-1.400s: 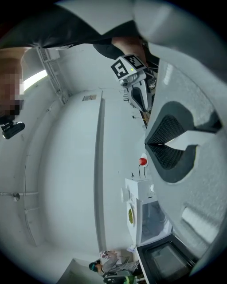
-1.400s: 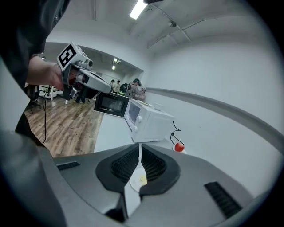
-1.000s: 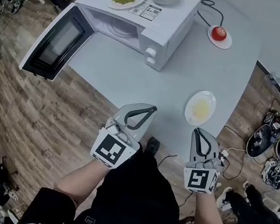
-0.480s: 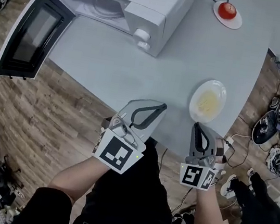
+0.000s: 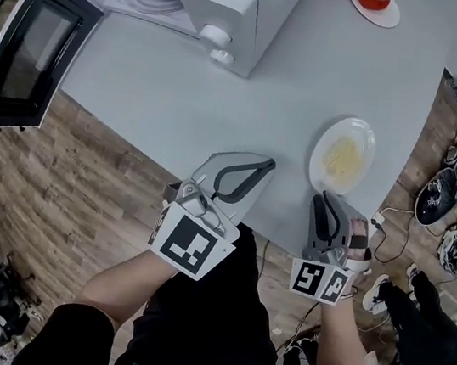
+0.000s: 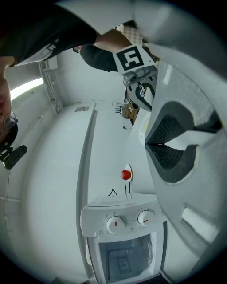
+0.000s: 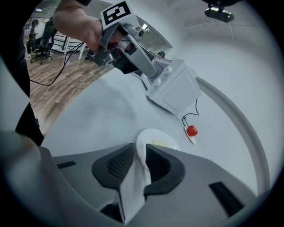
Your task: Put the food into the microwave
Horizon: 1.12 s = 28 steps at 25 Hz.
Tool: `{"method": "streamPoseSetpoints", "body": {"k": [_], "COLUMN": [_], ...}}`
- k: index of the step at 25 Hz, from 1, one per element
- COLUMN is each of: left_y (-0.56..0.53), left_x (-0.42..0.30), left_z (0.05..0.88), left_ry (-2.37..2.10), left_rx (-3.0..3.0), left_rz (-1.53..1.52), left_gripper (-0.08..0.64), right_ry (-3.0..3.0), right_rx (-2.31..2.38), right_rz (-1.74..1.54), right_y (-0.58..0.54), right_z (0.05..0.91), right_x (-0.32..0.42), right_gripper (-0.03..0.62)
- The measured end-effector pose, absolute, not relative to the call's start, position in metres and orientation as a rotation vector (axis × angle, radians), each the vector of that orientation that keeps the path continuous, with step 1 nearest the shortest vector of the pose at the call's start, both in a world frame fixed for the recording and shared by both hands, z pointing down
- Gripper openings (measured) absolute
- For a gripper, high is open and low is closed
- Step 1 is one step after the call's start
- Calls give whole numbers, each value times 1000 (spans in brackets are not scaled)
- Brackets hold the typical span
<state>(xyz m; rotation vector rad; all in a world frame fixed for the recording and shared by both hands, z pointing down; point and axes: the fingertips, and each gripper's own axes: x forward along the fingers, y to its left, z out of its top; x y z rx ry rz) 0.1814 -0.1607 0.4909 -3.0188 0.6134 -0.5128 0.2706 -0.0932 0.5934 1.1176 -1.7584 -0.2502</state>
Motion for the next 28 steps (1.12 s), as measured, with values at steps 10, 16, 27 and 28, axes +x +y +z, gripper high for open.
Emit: {"method": "streamPoseSetpoints", "body": {"k": [10,16,27,28], "left_y": [-166,-166,-166,-166], "left_x": [184,180,171,170], "left_z": [497,500,501,500], "left_ry": [629,653,674,675], "left_rx": [-3013,-3017,-3018,-3017], "left_rz": [-505,-502,-494,-493], "left_gripper": [8,8,8,8], "right_ry": [-1676,-1648,-1604,-1610], "right_rx": [1107,1108,1040,1035], "right_rz": [-345,-350,-392,-384], "right_y": [-107,-113,-99,-93], "right_z": [599,603,604,604], "right_x": [277,277,270,267], "right_gripper": [99,44,40,40]}}
